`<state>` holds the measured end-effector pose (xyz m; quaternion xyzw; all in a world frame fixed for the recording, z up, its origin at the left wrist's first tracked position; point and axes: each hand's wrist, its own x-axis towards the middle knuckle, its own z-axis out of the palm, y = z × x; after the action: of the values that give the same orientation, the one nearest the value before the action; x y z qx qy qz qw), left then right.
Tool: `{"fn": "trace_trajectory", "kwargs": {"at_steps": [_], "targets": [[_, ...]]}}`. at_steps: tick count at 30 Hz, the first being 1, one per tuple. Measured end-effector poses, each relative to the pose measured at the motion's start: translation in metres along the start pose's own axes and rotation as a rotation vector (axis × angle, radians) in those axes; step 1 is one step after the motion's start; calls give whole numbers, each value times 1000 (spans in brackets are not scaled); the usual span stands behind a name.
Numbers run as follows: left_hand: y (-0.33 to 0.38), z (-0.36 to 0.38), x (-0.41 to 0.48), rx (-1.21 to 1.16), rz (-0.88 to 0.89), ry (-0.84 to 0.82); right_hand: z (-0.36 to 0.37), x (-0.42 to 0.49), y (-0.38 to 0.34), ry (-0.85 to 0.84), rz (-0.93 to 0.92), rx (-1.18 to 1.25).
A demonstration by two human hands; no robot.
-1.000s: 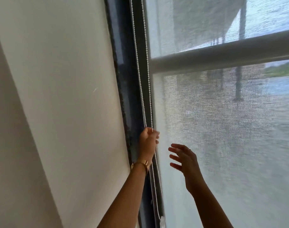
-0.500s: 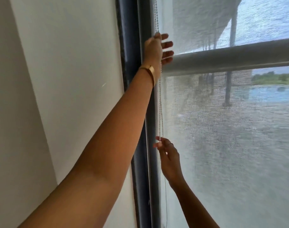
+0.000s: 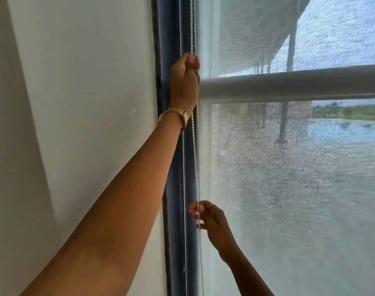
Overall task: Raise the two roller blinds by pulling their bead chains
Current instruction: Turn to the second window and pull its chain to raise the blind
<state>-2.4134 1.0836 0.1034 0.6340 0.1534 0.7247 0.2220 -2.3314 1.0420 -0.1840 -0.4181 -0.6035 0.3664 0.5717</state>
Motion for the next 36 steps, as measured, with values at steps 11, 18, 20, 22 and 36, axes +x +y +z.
{"fn": "trace_trajectory", "kwargs": {"at_steps": [11,18,20,22,36], "targets": [[10,-8,-12,-3,62,47,-22,38,-74,-38,-18,139],[-11,-6,-41,220,229,154,-28,53,-133,-44,-96,144],[-19,-9,-53,236,206,137,-33,54,-153,-22,-136,132],[-25,-13,-65,241,188,141,-37,55,-173,15,-186,86],[-89,-28,-161,283,-59,35,-16,114,-280,-261,-170,172]]}}
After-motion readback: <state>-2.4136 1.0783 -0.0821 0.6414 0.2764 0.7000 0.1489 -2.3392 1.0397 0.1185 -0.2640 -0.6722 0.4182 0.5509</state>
